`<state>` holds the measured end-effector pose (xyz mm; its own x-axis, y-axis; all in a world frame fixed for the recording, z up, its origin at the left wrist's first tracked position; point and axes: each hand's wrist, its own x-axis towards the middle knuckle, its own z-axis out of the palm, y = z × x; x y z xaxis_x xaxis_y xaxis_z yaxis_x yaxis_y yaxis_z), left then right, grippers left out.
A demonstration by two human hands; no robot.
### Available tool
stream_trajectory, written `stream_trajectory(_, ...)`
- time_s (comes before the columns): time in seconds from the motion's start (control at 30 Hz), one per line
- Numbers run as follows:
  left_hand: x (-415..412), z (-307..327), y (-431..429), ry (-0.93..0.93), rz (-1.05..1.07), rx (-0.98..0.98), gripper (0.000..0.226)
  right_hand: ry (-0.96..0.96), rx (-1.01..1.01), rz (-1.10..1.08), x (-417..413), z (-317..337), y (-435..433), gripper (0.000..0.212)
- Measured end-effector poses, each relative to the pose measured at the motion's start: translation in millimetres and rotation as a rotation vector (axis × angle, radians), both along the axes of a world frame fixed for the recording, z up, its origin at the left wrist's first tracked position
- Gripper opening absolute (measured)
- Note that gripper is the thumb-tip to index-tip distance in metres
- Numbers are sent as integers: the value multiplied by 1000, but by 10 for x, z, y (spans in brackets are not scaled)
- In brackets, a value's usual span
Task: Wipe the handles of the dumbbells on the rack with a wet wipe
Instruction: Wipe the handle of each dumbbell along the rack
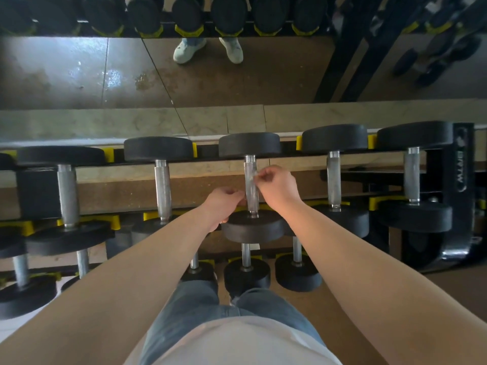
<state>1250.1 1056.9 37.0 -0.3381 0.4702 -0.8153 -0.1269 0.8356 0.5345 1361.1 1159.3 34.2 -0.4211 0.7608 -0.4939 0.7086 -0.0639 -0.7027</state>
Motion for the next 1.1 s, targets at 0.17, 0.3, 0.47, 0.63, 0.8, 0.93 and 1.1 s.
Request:
stream_trajectory(0.17,-15,-41,-5,-9,-16,-11,27,-204,-112,308,214,-30,-134,4)
stream_trajectory(0.3,0,-25,12,24,-25,-24,21,-214,-67,308,147,-23,-175,24)
stream_trajectory(0.47,-8,7,13,-8,-6,-52,24,-191,29,217,45,-3,-172,21)
stream_trajectory(0.63,-15,54,13,-39,29,-42,17,31,-25,-142,-38,5,-16,29)
stream_trajectory(0.8,-13,78,35,-26,43,-56,10,18,83,-111,-107,-2,22,27)
stream_trajectory(0.93,-31,76,39,-36,42,-58,14,-121,47,103,73,-51,-74,20)
stream_trajectory(1.1,-14,67,42,-41,22,-47,18,-432,-30,487,206,-113,-71,14)
